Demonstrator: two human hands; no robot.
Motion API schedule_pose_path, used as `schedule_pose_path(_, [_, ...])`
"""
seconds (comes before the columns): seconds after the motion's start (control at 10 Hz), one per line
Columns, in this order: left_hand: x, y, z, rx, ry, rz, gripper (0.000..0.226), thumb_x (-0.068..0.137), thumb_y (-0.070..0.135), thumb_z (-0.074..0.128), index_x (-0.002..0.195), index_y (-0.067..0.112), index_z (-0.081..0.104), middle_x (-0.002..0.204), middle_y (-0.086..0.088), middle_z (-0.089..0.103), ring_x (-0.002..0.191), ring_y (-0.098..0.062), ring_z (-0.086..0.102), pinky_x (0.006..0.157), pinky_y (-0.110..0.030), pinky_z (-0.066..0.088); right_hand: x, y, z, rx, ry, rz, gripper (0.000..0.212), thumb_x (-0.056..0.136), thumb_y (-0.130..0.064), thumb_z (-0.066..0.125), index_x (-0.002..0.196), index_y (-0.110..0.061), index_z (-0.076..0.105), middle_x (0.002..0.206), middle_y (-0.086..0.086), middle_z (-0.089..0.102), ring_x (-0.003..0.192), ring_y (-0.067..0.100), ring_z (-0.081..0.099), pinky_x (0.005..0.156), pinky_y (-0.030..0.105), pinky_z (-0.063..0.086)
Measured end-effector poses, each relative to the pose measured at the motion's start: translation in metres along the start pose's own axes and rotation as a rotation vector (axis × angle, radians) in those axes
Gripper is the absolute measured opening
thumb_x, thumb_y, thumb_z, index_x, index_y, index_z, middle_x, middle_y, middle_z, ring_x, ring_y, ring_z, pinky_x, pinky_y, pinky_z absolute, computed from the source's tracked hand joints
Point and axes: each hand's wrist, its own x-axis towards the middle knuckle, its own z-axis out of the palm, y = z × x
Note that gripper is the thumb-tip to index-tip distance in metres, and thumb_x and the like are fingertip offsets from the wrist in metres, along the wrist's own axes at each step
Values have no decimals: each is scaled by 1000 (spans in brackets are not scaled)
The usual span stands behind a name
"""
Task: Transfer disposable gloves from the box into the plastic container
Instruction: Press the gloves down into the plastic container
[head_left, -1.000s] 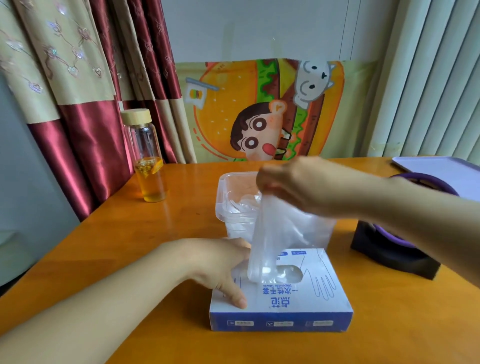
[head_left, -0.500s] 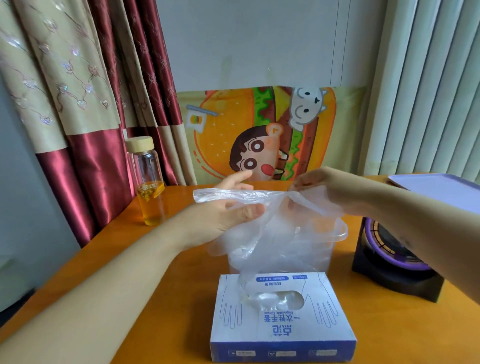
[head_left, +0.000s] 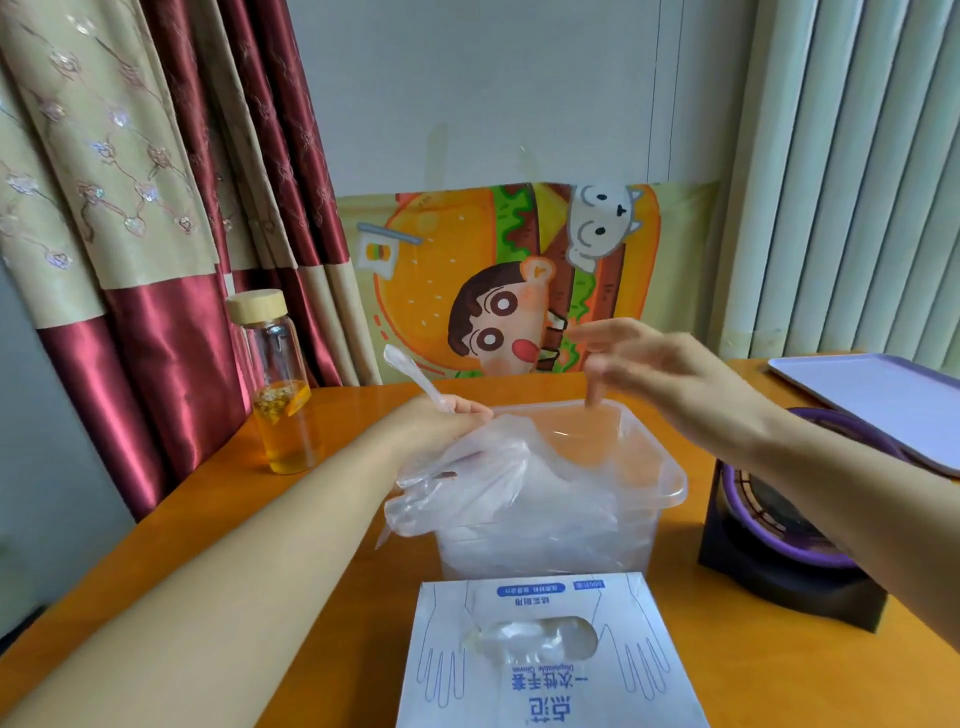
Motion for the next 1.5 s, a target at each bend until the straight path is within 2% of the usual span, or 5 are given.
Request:
schedule_pose_path(0.2, [12, -5, 4, -152, 159, -68, 34, 90, 22, 67, 115, -1, 64, 108, -21, 66, 104, -20, 63, 82, -31, 55, -13, 9, 23, -707, -338, -117, 30, 85, -54, 57, 111, -42, 66, 155, -19, 15, 142, 3, 3, 118, 42, 15])
schedule_pose_path(0.3, [55, -5, 29, -271, 1400, 578, 54, 97, 22, 55, 122, -25, 45, 113, -41, 55, 115, -7, 57, 94, -22, 49, -3, 20, 26, -653, -147, -52, 44, 89, -44, 57, 131, -31, 55, 146, -12, 41, 137, 7, 31, 114, 25, 23])
schedule_pose_path(0.5, [6, -3, -28, 77, -142, -154, 69, 85, 65, 36, 134, 19, 52, 130, -1, 60, 121, -16, 52, 110, -41, 37, 33, 42, 7, -538, -10, 144, 28, 84, -14, 68, 111, -22, 70, 109, -10, 68, 82, -2, 56, 71, 5, 37])
schedule_pose_path(0.7, [3, 7, -33, 309, 534, 476, 42, 95, 34, 55, 135, 24, 49, 118, 6, 57, 99, -6, 58, 88, -19, 46, 50, 73, 16, -687, -270, 274, 37, 82, -13, 69, 117, -22, 66, 115, -8, 65, 94, 9, 58, 80, 16, 44])
schedule_pose_path(1.5, [50, -16, 43, 1315, -652, -42, 56, 90, 42, 62, 136, 11, 51, 132, -6, 57, 110, -25, 57, 89, -34, 45, 54, 97, 42, -1412, -683, 318, 51, 87, -48, 60, 133, -26, 52, 138, 5, 37, 132, 28, 23, 111, 55, 12])
